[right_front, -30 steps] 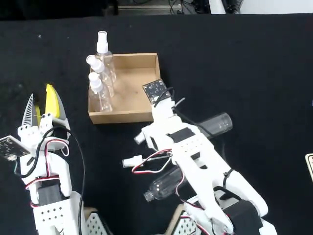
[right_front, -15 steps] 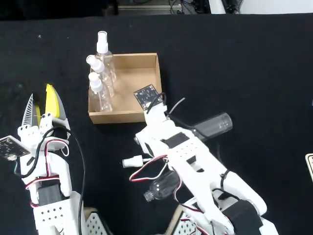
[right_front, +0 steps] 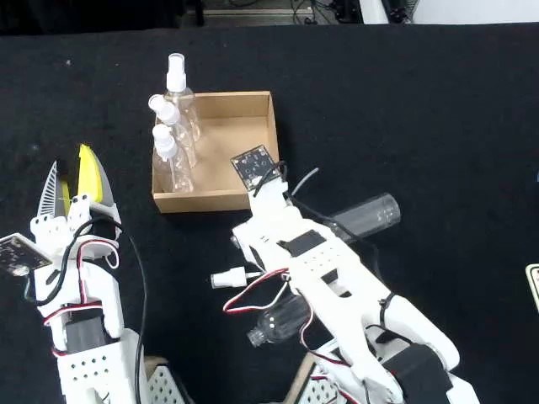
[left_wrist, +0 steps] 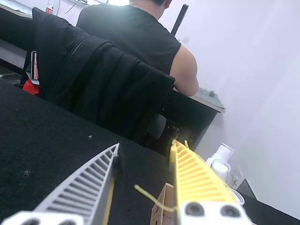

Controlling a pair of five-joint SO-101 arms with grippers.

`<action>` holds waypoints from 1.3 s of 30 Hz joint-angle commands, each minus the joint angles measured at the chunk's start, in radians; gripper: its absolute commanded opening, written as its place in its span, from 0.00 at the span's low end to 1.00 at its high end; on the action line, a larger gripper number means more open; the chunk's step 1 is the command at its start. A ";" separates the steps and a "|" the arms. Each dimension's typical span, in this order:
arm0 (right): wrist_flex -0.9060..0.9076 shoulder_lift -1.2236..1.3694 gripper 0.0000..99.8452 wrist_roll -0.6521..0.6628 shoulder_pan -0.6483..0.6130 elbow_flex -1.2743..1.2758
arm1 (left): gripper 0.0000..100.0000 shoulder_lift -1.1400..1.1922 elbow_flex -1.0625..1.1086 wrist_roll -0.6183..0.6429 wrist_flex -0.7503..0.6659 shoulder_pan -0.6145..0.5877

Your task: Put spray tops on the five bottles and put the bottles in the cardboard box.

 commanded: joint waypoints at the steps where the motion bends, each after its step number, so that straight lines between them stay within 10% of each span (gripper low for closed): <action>1: -0.055 -0.041 0.20 -0.006 -0.028 0.008 | 0.15 -0.002 0.024 0.008 -0.020 -0.008; 39: -0.061 -0.039 0.20 -0.006 0.023 0.004 | 0.15 -0.002 0.024 0.008 -0.020 -0.008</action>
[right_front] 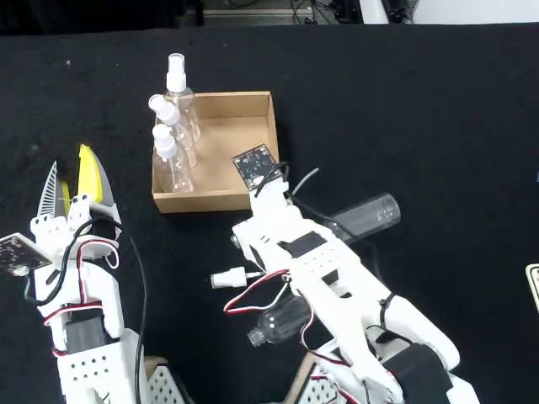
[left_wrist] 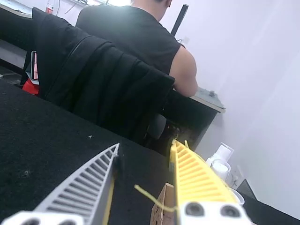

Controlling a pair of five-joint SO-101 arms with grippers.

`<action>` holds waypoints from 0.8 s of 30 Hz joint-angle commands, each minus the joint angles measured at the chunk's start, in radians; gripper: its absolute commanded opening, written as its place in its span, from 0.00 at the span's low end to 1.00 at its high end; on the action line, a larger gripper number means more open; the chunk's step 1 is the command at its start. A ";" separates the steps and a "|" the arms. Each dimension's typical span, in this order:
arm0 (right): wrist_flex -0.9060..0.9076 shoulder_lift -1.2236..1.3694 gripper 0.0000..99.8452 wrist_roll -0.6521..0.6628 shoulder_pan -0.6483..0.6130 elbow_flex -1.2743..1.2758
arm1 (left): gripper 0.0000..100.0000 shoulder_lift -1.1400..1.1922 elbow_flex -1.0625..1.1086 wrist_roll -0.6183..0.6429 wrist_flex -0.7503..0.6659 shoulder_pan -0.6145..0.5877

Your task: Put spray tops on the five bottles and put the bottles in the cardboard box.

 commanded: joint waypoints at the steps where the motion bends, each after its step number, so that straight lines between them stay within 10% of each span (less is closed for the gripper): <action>1: -0.028 -0.036 0.20 -0.006 0.020 -0.012 | 0.15 -0.002 0.024 0.008 -0.020 -0.008; 24: -0.018 0.085 0.20 -0.006 -0.201 -0.061 | 0.15 -0.002 0.024 0.008 -0.021 -0.008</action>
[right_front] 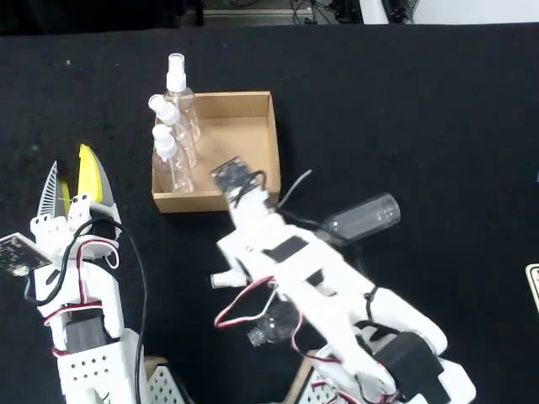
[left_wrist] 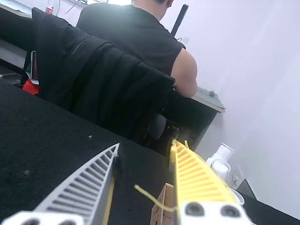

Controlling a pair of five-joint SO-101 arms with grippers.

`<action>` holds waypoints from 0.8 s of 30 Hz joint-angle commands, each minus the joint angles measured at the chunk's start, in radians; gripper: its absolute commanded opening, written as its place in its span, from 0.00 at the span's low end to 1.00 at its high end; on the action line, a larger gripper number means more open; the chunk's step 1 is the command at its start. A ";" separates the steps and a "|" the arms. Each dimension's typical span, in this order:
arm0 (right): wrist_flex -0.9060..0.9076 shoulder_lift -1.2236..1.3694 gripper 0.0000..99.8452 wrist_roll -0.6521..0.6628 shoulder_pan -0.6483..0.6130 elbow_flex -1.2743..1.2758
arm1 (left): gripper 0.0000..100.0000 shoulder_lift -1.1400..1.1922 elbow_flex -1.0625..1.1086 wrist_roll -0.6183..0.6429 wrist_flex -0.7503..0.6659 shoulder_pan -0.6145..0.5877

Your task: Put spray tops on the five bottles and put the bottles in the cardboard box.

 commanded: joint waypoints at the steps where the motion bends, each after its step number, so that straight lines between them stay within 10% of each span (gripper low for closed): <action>1: -0.017 0.004 0.20 -0.005 -0.109 -0.039 | 0.15 -0.002 0.024 0.008 -0.021 -0.008; 16: 0.376 -0.203 0.21 0.014 -0.173 -0.229 | 0.15 -0.002 0.024 0.008 -0.021 -0.008; 24: 0.778 -0.447 0.21 0.417 0.104 -0.309 | 0.15 -0.002 0.024 0.008 -0.021 -0.008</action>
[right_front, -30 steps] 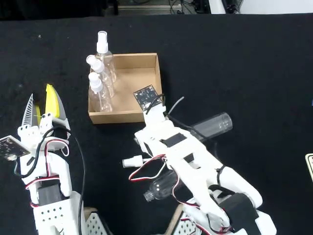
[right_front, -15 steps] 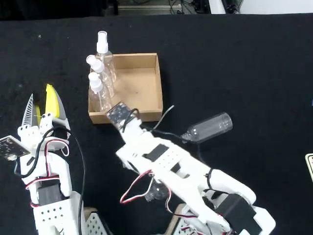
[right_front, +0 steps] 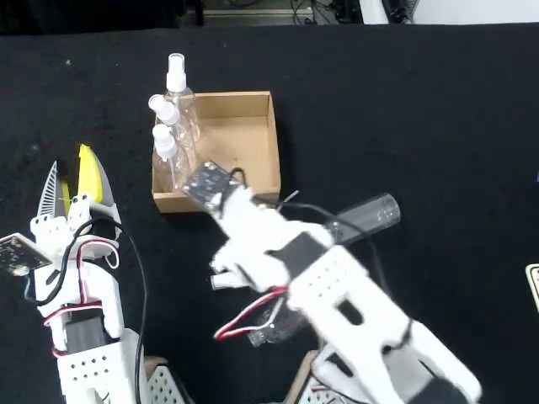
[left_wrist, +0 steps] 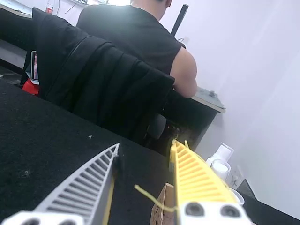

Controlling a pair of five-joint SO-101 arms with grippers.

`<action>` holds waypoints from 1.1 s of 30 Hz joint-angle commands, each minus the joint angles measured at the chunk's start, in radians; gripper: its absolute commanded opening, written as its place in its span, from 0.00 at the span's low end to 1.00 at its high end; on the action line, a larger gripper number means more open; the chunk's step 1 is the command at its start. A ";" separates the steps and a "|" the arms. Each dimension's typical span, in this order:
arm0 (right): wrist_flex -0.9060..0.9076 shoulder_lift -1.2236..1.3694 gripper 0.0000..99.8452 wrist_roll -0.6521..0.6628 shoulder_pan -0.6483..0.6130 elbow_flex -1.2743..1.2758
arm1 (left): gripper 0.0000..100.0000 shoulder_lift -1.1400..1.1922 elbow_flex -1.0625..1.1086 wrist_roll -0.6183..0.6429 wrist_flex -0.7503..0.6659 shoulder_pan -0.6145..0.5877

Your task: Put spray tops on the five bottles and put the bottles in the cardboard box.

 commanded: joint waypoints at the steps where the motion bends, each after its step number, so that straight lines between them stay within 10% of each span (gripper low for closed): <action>1: 0.244 -0.130 0.21 0.227 0.235 -0.116 | 0.15 -0.002 0.024 0.008 -0.021 -0.008; 7: 0.431 0.024 0.21 0.566 0.535 -0.225 | 0.15 -0.002 0.024 0.008 -0.021 -0.008; 17: 0.428 0.243 0.21 1.077 0.681 -0.326 | 0.15 0.000 0.024 0.008 -0.020 -0.008; 33: 0.216 0.532 0.35 1.120 0.758 -0.372 | 0.15 0.000 0.024 0.008 -0.020 -0.008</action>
